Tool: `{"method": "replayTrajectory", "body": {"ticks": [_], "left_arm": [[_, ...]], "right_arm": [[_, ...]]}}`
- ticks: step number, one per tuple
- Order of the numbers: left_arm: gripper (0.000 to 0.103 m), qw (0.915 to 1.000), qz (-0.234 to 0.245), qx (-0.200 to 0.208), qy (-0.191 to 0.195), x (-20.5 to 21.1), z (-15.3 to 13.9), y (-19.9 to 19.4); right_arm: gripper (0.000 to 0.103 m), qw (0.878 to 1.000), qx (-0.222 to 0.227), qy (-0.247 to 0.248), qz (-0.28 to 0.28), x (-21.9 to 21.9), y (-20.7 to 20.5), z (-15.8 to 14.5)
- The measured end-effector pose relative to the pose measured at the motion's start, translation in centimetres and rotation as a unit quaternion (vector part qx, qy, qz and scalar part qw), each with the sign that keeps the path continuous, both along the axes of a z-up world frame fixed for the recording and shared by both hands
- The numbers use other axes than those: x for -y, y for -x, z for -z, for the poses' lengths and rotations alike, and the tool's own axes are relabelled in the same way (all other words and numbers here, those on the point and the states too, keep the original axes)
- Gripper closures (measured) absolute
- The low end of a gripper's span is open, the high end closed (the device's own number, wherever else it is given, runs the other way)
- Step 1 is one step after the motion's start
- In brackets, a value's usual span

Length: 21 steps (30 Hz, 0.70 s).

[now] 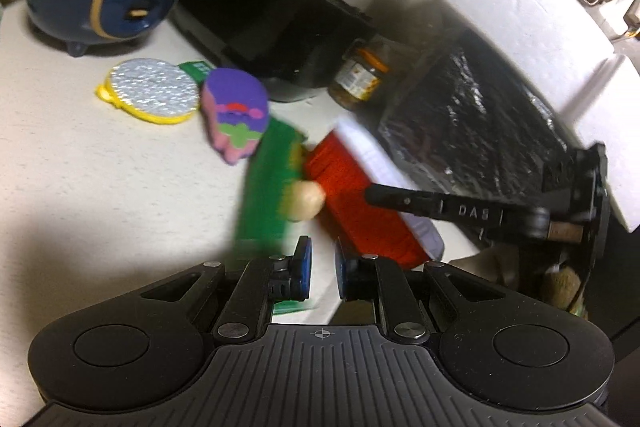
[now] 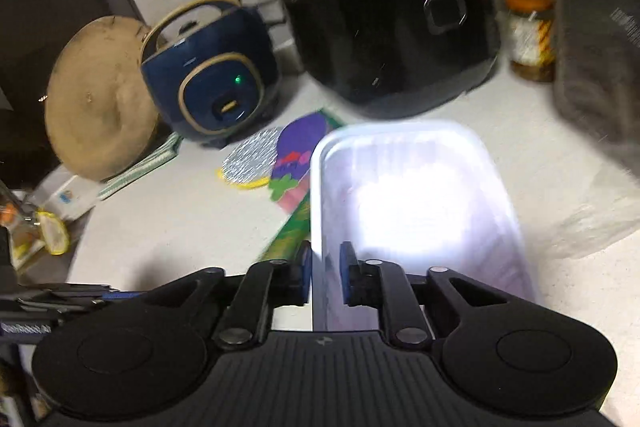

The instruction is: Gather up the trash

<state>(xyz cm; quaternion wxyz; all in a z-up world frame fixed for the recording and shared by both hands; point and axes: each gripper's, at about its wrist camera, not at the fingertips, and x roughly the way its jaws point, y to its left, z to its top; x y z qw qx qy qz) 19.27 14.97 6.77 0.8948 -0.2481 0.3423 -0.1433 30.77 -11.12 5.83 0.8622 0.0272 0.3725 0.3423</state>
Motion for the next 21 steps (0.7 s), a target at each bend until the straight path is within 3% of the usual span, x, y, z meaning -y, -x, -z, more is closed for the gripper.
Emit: {"method": "replayTrajectory", "body": {"ticks": [3,7,11,13,16,18,21], "left_arm": [[0.088,0.9999,0.002,0.012,0.012,0.9,-0.5,-0.4],[0.088,0.9996,0.005,0.015,0.022,1.8,-0.5,-1.0],[0.088,0.9997,0.006,0.0,0.023,2.8,0.3,-1.4],[0.088,0.9998,0.003,-0.004,0.021,3.2,0.5,-1.5],[0.088,0.9997,0.001,-0.004,0.025,3.6,0.7,-1.5],[0.088,0.9997,0.001,0.002,0.025,3.7,0.5,-1.5],[0.088,0.9996,-0.013,0.021,0.013,3.6,0.2,-1.3]], "right_arm": [[0.057,0.998,0.047,-0.007,0.035,1.7,1.0,-1.0],[0.05,0.994,0.073,-0.023,0.075,4.4,1.1,-1.6],[0.044,0.983,0.118,-0.002,0.138,6.5,1.6,-0.9],[0.044,0.982,0.102,-0.001,0.158,7.7,0.9,0.3],[0.044,0.986,0.038,-0.033,0.157,8.5,-0.1,2.3],[0.046,0.99,0.006,-0.059,0.129,8.2,0.3,3.4],[0.046,0.993,-0.001,-0.082,0.09,6.6,1.8,4.1]]}}
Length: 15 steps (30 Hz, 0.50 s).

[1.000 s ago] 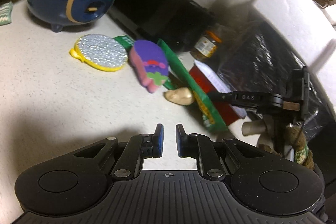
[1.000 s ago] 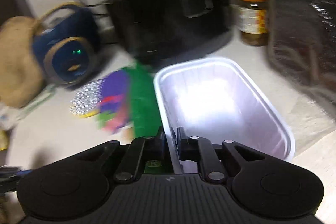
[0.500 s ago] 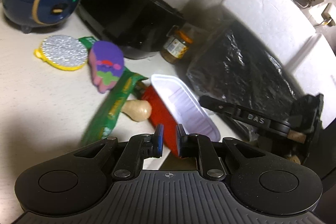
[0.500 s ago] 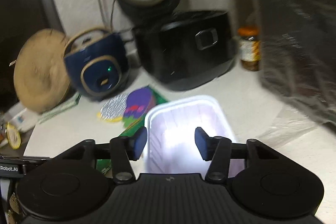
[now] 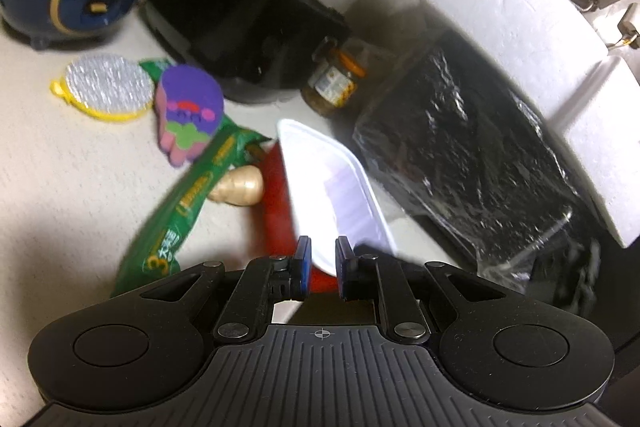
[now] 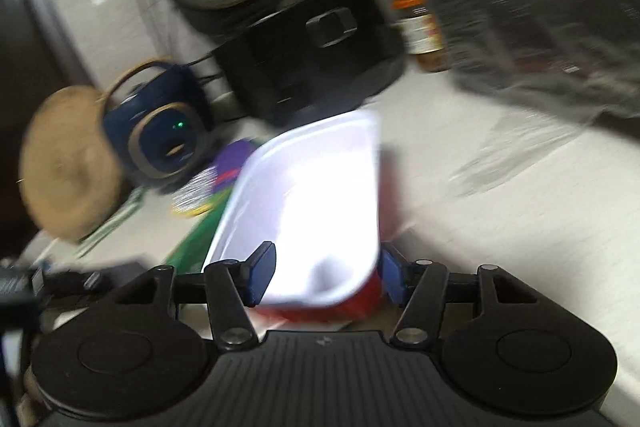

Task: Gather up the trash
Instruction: 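Grasp the red tray rim with the left tool and lift it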

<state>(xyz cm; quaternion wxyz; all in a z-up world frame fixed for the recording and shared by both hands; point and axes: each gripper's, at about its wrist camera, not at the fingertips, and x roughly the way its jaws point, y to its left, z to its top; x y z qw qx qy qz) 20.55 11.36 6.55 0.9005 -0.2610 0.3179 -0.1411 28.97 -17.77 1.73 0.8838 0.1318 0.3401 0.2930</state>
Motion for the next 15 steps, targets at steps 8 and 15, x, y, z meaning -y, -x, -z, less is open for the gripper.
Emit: {"method": "replayTrajectory", "body": {"ticks": [8,15], "left_arm": [[0.088,0.9931,-0.061,0.018,-0.098,0.0,0.3,0.9],[0.088,0.99,-0.068,0.021,-0.121,0.2,0.6,0.5]], "right_arm": [[0.046,0.998,0.013,-0.043,-0.043,-3.2,2.7,1.1],[0.046,0.998,0.049,-0.039,-0.004,-2.3,5.2,1.0]]}}
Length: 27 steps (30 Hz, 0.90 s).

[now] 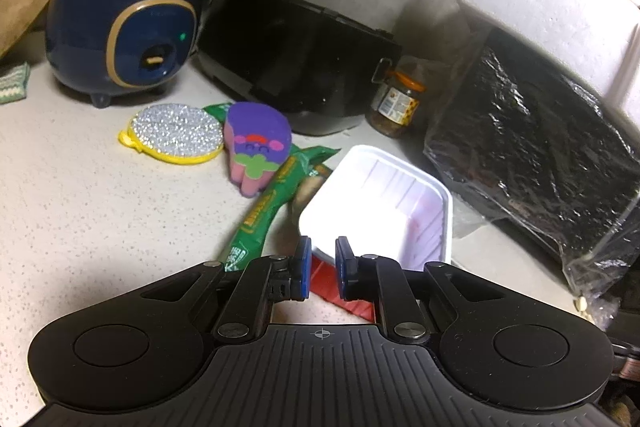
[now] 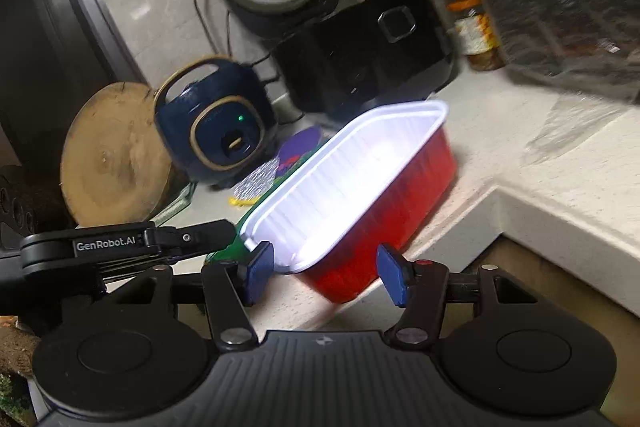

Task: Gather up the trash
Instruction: 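Grasp the red tray rim with the left tool and lift it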

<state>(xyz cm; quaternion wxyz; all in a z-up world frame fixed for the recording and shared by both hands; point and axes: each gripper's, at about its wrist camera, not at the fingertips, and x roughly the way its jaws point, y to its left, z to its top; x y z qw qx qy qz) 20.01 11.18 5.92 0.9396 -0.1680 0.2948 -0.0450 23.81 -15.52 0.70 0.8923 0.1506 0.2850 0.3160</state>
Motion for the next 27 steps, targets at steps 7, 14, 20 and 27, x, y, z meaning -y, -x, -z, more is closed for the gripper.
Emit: {"method": "replayTrajectory", "body": {"ticks": [7,14,20,27], "left_arm": [[0.088,0.9984,-0.018,0.034,0.042,0.3,-0.2,0.0],[0.087,0.9991,-0.038,0.003,-0.018,1.4,0.9,-1.5],[0.087,0.9973,-0.071,0.017,-0.004,-0.5,0.0,0.0],[0.082,0.9967,-0.078,-0.015,-0.017,-1.0,0.5,-0.4]], "right_arm": [[0.041,0.997,0.033,0.005,0.068,2.3,1.4,-0.2],[0.04,0.997,0.007,0.005,0.081,3.9,1.4,1.2],[0.038,0.996,-0.007,-0.004,0.087,4.8,1.3,2.6],[0.037,0.997,-0.019,-0.007,0.077,4.7,1.3,3.5]]}}
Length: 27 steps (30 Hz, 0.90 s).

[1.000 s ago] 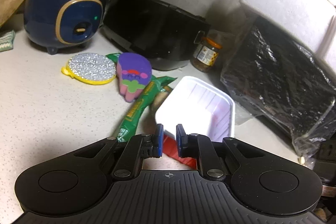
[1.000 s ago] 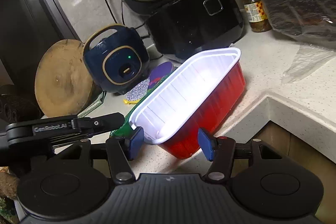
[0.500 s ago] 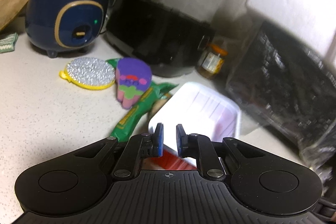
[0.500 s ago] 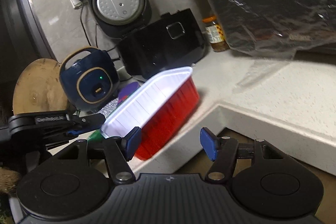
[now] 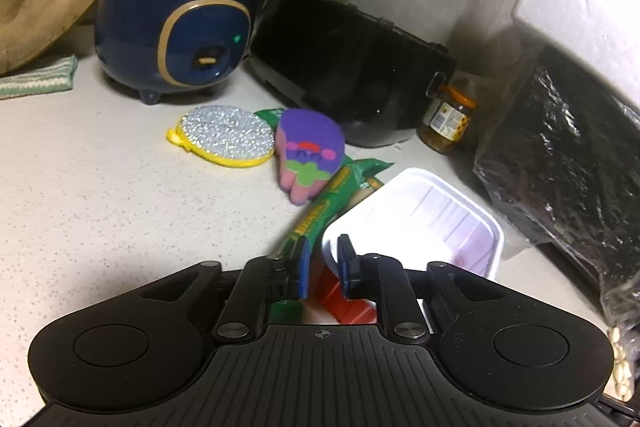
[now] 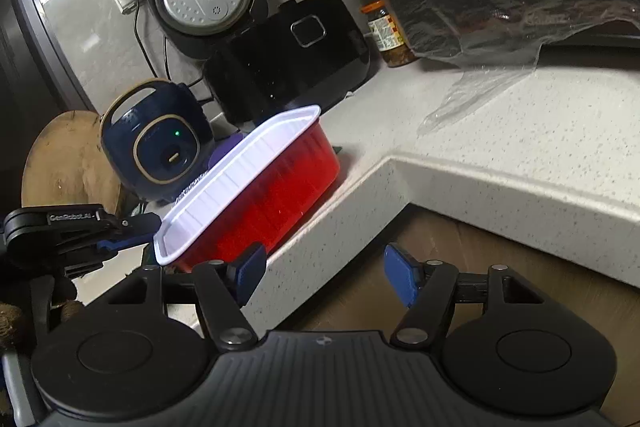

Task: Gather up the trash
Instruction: 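Grasp the red tray rim with the left tool and lift it, then grasp the green snack packet with the right tool while the left tool holds the tray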

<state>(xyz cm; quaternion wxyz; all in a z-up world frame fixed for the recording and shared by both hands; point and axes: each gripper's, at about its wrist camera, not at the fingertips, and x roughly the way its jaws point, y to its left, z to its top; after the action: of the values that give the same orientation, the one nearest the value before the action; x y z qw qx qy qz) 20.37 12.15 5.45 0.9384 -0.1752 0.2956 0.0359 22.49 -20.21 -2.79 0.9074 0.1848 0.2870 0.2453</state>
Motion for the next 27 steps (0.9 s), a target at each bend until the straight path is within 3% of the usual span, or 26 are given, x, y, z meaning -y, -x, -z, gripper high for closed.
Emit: {"method": "replayTrajectory", "body": {"ticks": [8,13,17,19,27], "left_arm": [[0.081,0.9998,0.002,-0.018,0.002,1.2,0.9,-1.6],[0.074,0.9995,0.022,-0.019,0.007,1.8,1.9,-2.7],[0.082,0.9989,0.034,-0.02,0.025,0.7,1.4,-1.7],[0.088,0.9992,0.04,-0.006,0.005,0.0,0.8,-0.4],[0.089,0.997,-0.017,0.025,-0.071,-3.9,0.0,5.3]], "right_arm": [[0.034,1.0,-0.004,0.009,0.008,0.8,0.3,0.9],[0.034,1.0,-0.012,0.018,0.008,0.6,0.2,1.3],[0.034,0.999,0.0,0.036,0.014,0.7,0.9,1.3],[0.034,0.999,0.002,0.043,0.023,0.9,0.9,1.3],[0.034,0.998,0.001,0.063,0.017,-1.4,-0.3,0.8]]}}
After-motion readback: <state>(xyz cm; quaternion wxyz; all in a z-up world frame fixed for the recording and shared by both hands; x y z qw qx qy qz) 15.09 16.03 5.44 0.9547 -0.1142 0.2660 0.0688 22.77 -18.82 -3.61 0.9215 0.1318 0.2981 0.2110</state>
